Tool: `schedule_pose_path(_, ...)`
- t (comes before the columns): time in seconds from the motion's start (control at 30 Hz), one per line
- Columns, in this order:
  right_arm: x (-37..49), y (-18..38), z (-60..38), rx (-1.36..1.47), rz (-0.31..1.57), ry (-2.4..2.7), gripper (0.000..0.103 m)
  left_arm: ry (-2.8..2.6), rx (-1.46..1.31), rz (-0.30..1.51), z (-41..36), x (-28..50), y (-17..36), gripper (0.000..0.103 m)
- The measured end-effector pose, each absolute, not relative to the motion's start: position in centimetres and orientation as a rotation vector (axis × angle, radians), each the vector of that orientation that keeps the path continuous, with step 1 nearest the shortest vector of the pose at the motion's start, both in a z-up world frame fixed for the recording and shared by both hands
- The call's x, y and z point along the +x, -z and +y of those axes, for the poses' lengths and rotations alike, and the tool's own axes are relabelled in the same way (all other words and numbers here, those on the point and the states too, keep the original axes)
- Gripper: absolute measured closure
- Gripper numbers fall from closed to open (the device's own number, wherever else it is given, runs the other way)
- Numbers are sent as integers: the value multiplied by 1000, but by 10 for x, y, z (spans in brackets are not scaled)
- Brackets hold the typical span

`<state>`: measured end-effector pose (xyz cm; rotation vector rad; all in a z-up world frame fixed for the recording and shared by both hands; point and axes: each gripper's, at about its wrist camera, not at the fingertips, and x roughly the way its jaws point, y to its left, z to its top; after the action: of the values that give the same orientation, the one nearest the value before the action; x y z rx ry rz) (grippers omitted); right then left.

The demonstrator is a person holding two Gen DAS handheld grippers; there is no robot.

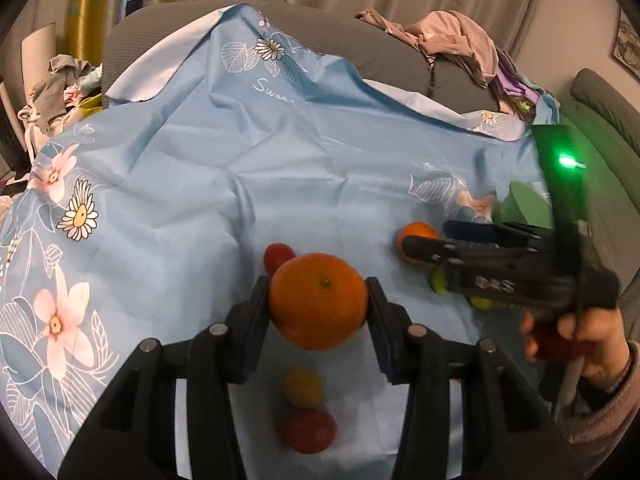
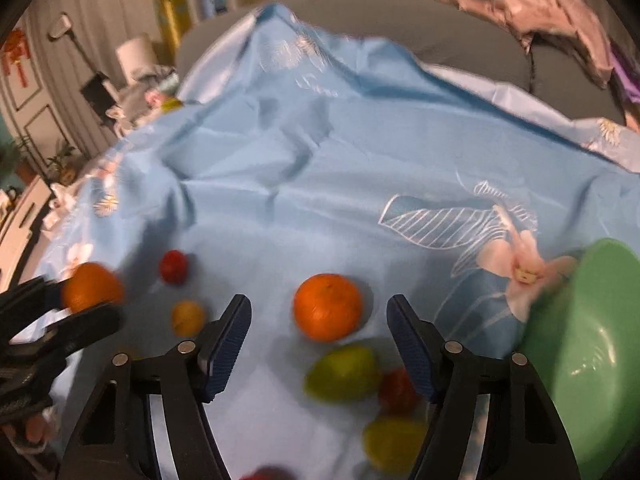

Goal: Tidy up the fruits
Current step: 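Grasp the large orange with the left tool while the right tool grasps a small tangerine, then carry both oranges over the green bowl and open both tools to drop them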

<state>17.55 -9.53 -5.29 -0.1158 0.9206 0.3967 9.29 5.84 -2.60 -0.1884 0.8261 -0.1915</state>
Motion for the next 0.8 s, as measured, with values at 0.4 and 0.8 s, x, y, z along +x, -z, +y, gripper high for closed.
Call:
schedule_pose_path(0.4,160,43,-108,-46,864,-417,60,188,-152,826,54,83,22,57)
schedule_pose_path(0.8,73,-21,-170,28,619,-395,60,230,-39,794,-6,68,-6,57)
